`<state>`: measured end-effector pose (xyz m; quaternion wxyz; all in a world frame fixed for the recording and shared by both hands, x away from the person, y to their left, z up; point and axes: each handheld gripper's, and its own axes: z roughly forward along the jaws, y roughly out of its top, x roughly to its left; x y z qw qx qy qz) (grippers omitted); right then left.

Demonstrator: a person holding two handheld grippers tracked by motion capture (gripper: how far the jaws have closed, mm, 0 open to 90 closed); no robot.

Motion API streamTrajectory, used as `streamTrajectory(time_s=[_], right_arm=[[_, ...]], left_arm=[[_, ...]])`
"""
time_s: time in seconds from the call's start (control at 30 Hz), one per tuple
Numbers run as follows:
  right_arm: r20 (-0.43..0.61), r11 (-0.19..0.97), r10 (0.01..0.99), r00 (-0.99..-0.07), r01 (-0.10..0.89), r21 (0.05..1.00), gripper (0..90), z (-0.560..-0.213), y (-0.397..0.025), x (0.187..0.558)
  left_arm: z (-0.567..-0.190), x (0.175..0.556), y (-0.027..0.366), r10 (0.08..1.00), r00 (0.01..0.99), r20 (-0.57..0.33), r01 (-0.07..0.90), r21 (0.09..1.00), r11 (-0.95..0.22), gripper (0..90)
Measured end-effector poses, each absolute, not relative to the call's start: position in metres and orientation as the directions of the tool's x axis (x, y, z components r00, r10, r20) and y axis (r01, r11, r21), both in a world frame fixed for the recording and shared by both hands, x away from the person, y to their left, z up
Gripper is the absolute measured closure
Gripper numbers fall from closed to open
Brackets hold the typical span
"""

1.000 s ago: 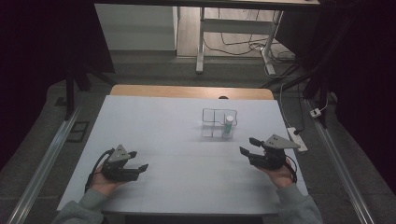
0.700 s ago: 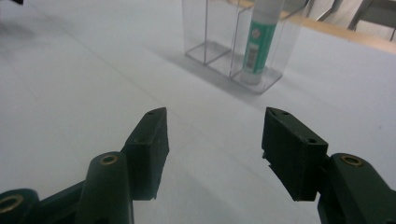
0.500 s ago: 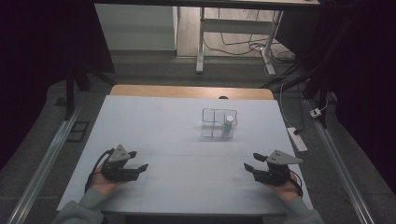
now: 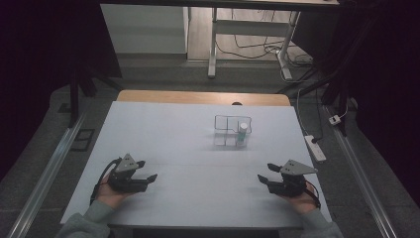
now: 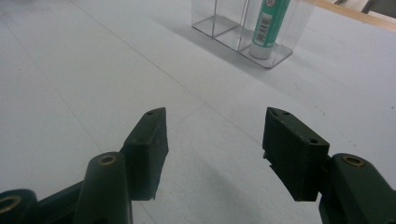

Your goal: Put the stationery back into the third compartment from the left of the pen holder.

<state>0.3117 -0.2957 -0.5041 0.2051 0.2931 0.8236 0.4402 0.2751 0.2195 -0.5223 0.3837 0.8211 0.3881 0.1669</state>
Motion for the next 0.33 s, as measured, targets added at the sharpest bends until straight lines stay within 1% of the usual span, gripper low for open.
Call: streamTrajectory(time_s=[0.33], right_arm=[[-0.081, 0.436, 0.673, -0.735, 0.306, 0.846, 37.8, -0.5031, -0.2974, 0.3126]], left_arm=[[-0.5223, 0.2751, 0.2197, 0.764, 0.645, -0.020, 0.508, 0.758, -0.409, 29.5]])
